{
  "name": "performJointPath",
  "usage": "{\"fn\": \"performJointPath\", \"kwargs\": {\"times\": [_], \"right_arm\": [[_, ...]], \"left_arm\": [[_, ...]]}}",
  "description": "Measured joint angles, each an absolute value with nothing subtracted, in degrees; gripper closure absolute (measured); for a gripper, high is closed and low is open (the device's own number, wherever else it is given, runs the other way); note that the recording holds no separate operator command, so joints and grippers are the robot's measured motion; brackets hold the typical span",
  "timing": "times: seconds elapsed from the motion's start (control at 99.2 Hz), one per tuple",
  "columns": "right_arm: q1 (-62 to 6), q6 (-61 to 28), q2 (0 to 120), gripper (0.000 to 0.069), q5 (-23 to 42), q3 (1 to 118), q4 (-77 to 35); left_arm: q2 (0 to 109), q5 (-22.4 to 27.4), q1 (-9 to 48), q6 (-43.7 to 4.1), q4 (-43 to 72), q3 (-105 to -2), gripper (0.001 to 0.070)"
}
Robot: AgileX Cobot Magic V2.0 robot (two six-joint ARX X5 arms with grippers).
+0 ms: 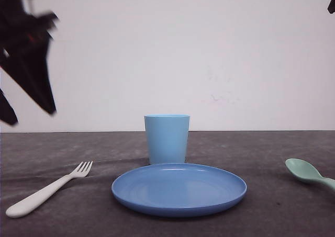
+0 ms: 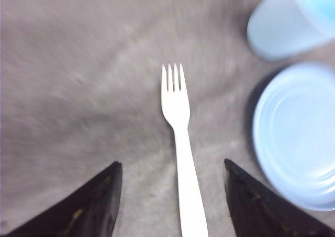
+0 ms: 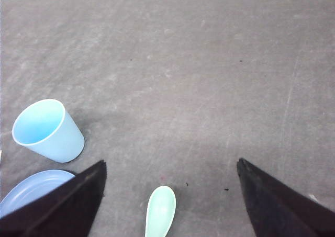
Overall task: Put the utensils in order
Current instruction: 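Lower the left gripper onto the white fork and close it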
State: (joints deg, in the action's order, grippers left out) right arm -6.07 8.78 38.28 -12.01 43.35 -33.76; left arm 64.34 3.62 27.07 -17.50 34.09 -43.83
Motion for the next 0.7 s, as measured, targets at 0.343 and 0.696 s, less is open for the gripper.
{"fn": "performJointPath", "kwargs": {"times": [0.343, 0.696], "right_arm": [[-6.07, 8.80, 38.28, 0.0189, -12.01, 43.35, -35.33], [-6.07, 8.78, 38.28, 0.0189, -12.01, 43.35, -35.64]], "left_arm": [[76.60, -1.67, 34.17, -19.31, 29.61, -43.83, 0.0355], [83.48, -3.14, 36.56, -21.71, 25.34, -43.83, 0.0446]]}}
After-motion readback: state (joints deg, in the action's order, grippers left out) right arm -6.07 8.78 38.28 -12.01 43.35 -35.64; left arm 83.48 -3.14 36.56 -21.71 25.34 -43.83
